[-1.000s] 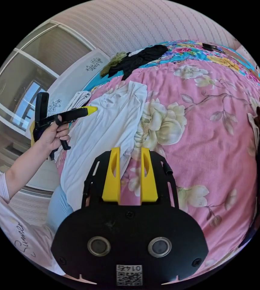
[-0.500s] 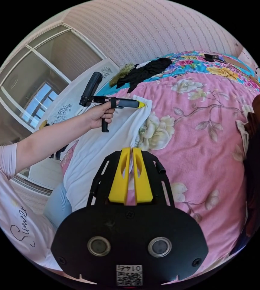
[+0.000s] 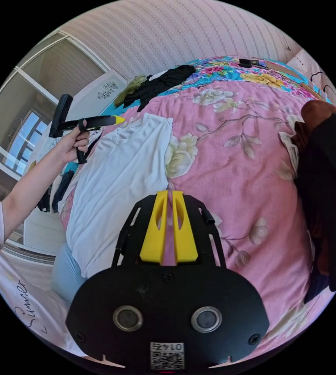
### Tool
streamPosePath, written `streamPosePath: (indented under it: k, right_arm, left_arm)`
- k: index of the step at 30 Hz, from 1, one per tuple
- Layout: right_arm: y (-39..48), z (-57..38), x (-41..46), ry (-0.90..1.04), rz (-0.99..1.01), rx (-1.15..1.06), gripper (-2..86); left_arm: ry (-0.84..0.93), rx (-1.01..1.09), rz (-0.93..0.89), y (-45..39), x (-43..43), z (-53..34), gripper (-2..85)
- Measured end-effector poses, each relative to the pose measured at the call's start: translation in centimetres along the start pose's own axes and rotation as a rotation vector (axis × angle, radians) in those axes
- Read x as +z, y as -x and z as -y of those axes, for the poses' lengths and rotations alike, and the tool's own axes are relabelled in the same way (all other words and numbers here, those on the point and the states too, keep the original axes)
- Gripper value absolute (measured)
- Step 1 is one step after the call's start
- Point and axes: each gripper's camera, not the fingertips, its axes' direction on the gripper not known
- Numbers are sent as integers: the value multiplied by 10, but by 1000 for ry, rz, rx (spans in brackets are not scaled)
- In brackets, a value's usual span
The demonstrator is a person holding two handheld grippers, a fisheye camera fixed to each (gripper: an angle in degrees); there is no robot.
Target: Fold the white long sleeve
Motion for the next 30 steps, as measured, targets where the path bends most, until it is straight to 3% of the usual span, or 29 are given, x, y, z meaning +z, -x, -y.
streamPosePath:
  k: [3,6,11,14,20,24,30]
  right_arm:
    - [21,-31,-2,-15,7,-33,12]
    - [57,-57,18,39,47,-105,13]
    - [167,-67,94,201,141,-312,14]
    - [257,-63,135,228,193,-486,16]
    - [453,-58,233,361,288,-823,24]
    - [558,-69,291,396,256,-980,36]
    - [670,-93,376,452,183,-1059,55]
  left_arm:
    - [-63,-15,60,7,-74,-108,66]
    - [-75,-157,151,21,-133,-242,62]
    - [-201,-586,282,55,-229,-464,47]
    - [-325,-799,303,74,-267,-551,55]
    - [-530,-1060,309,110,-294,-655,54]
    - [-584,-1105,227,133,-290,-686,63]
    - [-579,-1029,328,143,-299,-705,66]
